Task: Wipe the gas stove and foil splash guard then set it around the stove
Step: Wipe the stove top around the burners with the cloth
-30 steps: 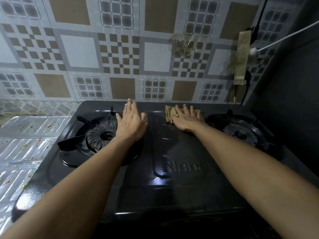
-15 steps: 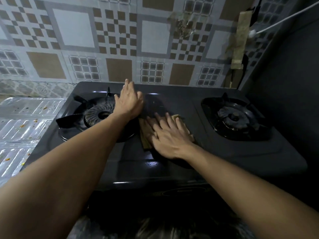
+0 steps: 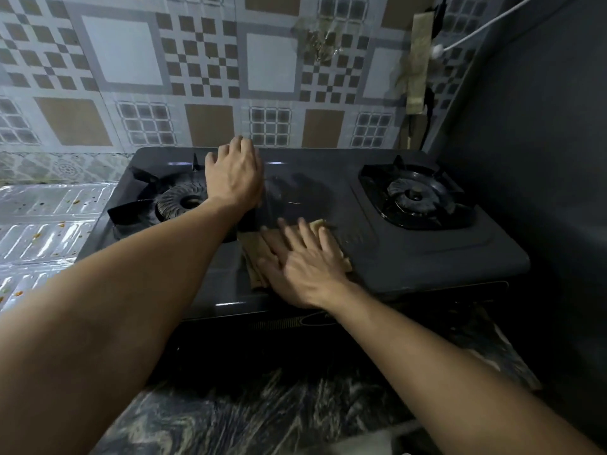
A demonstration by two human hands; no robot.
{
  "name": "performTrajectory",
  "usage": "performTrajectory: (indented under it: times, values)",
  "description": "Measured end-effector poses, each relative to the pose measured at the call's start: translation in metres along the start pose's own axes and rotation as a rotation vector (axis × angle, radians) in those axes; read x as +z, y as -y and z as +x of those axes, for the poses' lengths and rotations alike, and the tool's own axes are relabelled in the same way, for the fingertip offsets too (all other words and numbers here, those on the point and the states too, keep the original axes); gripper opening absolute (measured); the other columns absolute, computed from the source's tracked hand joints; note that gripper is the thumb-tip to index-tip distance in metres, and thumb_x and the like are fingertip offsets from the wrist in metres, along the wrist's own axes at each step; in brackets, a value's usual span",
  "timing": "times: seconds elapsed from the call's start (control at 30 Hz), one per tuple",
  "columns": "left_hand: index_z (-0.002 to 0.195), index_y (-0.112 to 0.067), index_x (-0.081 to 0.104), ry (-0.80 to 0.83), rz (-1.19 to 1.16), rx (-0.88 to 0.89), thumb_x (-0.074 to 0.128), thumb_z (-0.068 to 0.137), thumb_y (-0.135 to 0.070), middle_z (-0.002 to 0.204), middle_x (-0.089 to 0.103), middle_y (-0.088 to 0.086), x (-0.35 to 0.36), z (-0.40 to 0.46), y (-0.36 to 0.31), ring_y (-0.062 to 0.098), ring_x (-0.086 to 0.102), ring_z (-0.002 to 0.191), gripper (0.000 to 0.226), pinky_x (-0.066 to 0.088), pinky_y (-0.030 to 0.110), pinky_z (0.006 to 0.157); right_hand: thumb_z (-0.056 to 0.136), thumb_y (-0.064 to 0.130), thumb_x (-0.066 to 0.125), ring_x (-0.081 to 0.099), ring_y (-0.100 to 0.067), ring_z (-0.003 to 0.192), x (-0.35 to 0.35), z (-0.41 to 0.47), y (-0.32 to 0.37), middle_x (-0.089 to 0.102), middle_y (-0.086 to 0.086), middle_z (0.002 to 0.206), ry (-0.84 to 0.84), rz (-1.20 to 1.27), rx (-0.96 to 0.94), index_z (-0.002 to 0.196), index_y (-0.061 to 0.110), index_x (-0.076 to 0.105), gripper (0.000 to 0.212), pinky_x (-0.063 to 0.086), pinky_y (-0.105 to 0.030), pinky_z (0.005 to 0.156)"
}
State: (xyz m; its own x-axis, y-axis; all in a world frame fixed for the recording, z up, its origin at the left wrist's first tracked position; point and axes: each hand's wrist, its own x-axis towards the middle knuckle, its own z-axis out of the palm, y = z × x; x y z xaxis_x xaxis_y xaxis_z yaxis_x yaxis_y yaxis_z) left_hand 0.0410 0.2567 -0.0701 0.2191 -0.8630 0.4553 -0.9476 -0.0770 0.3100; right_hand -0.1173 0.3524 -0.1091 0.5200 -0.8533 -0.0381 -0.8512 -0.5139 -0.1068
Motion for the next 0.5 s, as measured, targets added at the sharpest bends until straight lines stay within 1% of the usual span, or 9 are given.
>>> performTrajectory:
  times: [0.07, 0.1, 0.13, 0.2, 0.27, 0.37, 0.43, 0.47, 0.5]
  values:
    - [0.127, -0.007, 0.048, 0.018, 0.002, 0.054, 0.027, 0.102, -0.032, 0.138, 0.049, 0.015, -0.002, -0.004, -0.001, 0.037, 0.046, 0.125, 0.041, 0.031, 0.052, 0.106, 0.097, 0.055, 0.018, -0.008, -0.024, 0.150, 0.001, -0.021, -0.019, -0.003, 0.006, 0.163, -0.035, 0.003, 0.042, 0.153, 0.039, 0.004, 0.060, -0.007, -0.050, 0.118]
    - [0.126, -0.007, 0.049, 0.030, 0.002, 0.083, 0.028, 0.101, -0.032, 0.137, 0.050, 0.015, -0.003, -0.008, 0.000, 0.036, 0.045, 0.126, 0.041, 0.030, 0.053, 0.108, 0.096, 0.056, 0.017, -0.007, -0.022, 0.150, 0.002, -0.033, -0.035, -0.003, 0.009, 0.163, -0.051, -0.008, 0.100, 0.153, 0.041, 0.003, 0.061, -0.006, -0.050, 0.119]
    - [0.126, -0.007, 0.050, 0.048, 0.011, 0.117, 0.029, 0.100, -0.033, 0.137, 0.050, 0.015, -0.005, -0.012, 0.002, 0.035, 0.044, 0.128, 0.042, 0.028, 0.054, 0.110, 0.095, 0.058, 0.016, -0.007, -0.020, 0.150, 0.002, -0.043, -0.057, -0.003, 0.011, 0.163, -0.054, -0.028, 0.179, 0.152, 0.042, 0.001, 0.062, -0.005, -0.049, 0.119]
    - [0.128, -0.005, 0.051, 0.105, 0.042, 0.195, 0.030, 0.100, -0.033, 0.141, 0.048, 0.015, -0.006, -0.022, 0.004, 0.032, 0.037, 0.136, 0.045, 0.021, 0.055, 0.114, 0.095, 0.062, 0.015, -0.006, -0.019, 0.150, -0.005, -0.057, -0.101, -0.005, 0.012, 0.163, -0.009, -0.057, 0.384, 0.152, 0.044, -0.002, 0.062, -0.004, -0.047, 0.120]
    - [0.131, -0.004, 0.052, 0.151, 0.042, 0.236, 0.032, 0.101, -0.033, 0.145, 0.045, 0.015, -0.008, -0.034, 0.002, 0.030, 0.030, 0.142, 0.046, 0.017, 0.055, 0.116, 0.094, 0.063, 0.014, -0.008, -0.021, 0.150, -0.014, -0.061, -0.127, -0.005, 0.010, 0.163, 0.033, -0.014, 0.571, 0.153, 0.042, -0.001, 0.064, -0.005, -0.049, 0.119]
    - [0.131, -0.005, 0.053, 0.171, 0.002, 0.261, 0.035, 0.100, -0.031, 0.147, 0.043, 0.013, -0.011, -0.052, -0.005, 0.029, 0.027, 0.144, 0.044, 0.015, 0.054, 0.116, 0.092, 0.065, 0.008, -0.012, -0.031, 0.148, -0.019, -0.053, -0.120, -0.008, 0.004, 0.163, 0.041, 0.106, 0.763, 0.154, 0.034, 0.000, 0.070, -0.006, -0.056, 0.116]
    - [0.130, -0.006, 0.055, 0.176, -0.031, 0.269, 0.036, 0.101, -0.032, 0.146, 0.044, 0.013, -0.014, -0.058, -0.005, 0.029, 0.028, 0.144, 0.043, 0.015, 0.054, 0.116, 0.088, 0.070, 0.005, -0.013, -0.037, 0.147, -0.023, -0.046, -0.112, -0.010, 0.000, 0.163, 0.073, 0.204, 0.830, 0.155, 0.026, 0.001, 0.080, -0.006, -0.057, 0.116]
    - [0.127, -0.006, 0.057, 0.174, -0.037, 0.267, 0.036, 0.101, -0.033, 0.145, 0.047, 0.013, -0.014, -0.059, -0.003, 0.030, 0.030, 0.142, 0.043, 0.017, 0.053, 0.115, 0.087, 0.071, 0.005, -0.008, -0.039, 0.147, -0.028, -0.044, -0.114, -0.007, -0.002, 0.163, 0.105, 0.225, 0.823, 0.155, 0.024, 0.004, 0.083, -0.004, -0.056, 0.116]
    - [0.123, -0.007, 0.059, 0.173, -0.031, 0.266, 0.036, 0.101, -0.034, 0.142, 0.050, 0.013, -0.015, -0.060, 0.000, 0.030, 0.033, 0.140, 0.042, 0.020, 0.053, 0.114, 0.087, 0.068, 0.008, 0.002, -0.040, 0.147, -0.034, -0.044, -0.119, 0.002, -0.004, 0.163, 0.138, 0.210, 0.786, 0.155, 0.022, 0.013, 0.082, 0.004, -0.056, 0.116]
